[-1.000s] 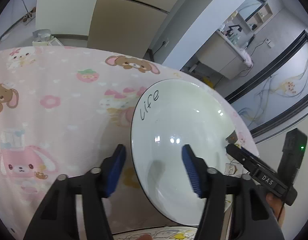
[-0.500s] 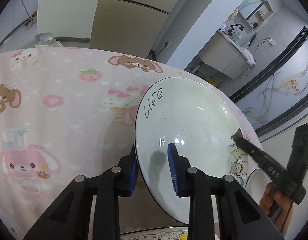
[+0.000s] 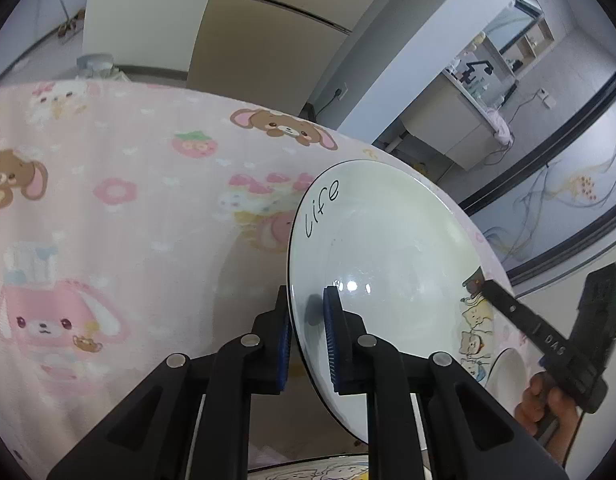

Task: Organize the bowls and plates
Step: 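Carry the 'Life' plate with both grippers over the other white plate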

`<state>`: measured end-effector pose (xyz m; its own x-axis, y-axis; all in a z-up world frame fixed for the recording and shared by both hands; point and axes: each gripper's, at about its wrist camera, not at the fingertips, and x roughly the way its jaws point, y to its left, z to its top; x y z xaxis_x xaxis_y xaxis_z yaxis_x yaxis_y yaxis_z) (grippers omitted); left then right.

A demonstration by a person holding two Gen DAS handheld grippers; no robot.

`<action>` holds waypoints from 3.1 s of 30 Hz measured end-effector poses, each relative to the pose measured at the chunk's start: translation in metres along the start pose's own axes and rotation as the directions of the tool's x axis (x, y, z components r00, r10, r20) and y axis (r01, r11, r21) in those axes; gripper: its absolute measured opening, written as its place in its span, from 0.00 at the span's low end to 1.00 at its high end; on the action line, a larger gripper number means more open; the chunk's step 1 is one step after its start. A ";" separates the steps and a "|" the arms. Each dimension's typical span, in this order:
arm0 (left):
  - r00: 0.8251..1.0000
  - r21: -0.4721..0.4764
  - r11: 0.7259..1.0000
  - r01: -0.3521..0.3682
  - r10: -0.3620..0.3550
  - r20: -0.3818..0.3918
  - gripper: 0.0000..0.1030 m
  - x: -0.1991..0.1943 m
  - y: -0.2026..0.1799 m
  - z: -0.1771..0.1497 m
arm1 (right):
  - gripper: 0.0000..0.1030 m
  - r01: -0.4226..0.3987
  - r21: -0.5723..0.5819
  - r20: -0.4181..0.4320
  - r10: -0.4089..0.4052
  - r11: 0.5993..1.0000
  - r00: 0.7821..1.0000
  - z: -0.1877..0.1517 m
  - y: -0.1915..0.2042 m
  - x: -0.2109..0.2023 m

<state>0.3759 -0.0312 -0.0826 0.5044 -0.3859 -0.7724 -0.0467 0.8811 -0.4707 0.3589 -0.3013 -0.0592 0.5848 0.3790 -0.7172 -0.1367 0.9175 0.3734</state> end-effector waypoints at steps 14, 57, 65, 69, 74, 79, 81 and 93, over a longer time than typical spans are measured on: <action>1.000 -0.019 1.000 0.012 -0.012 0.005 0.16 -0.002 0.003 -0.001 | 0.11 -0.045 0.023 -0.033 0.045 0.999 0.998 -0.010 -0.002 0.019; 0.941 0.046 0.983 -0.176 0.155 0.299 0.15 -0.151 0.002 -0.095 | 0.11 -0.110 -0.219 0.077 0.129 0.970 0.989 -0.058 0.095 -0.043; 0.938 0.060 0.976 -0.209 0.183 0.295 0.16 -0.154 0.006 -0.119 | 0.12 -0.101 -0.248 0.064 0.121 0.964 0.991 -0.076 0.098 -0.044; 0.927 0.087 0.965 -0.249 0.211 0.312 0.17 -0.153 0.003 -0.127 | 0.12 -0.118 -0.246 0.056 0.136 0.962 0.989 -0.077 0.097 -0.043; 0.920 0.117 0.951 -0.286 0.238 0.313 0.18 -0.147 -0.001 -0.133 | 0.12 -0.123 -0.232 0.034 0.135 0.965 0.990 -0.078 0.092 -0.038; 0.917 0.127 0.943 -0.306 0.256 0.306 0.18 -0.143 -0.001 -0.134 | 0.12 -0.111 -0.234 0.013 0.117 0.966 0.993 -0.081 0.091 -0.036; 0.915 0.133 0.940 -0.315 0.264 0.305 0.18 -0.141 -0.002 -0.134 | 0.12 -0.110 -0.232 0.011 0.116 0.967 0.993 -0.081 0.090 -0.036; 0.904 0.160 0.917 -0.364 0.307 0.298 0.18 -0.137 -0.006 -0.138 | 0.12 -0.094 -0.250 0.010 0.100 0.964 0.995 -0.083 0.089 -0.038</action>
<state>0.1879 -0.0210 -0.0332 0.6985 0.0030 -0.7156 -0.0883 0.9927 -0.0820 0.2582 -0.2238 -0.0470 0.5759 0.4675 -0.6706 -0.3866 0.8786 0.2805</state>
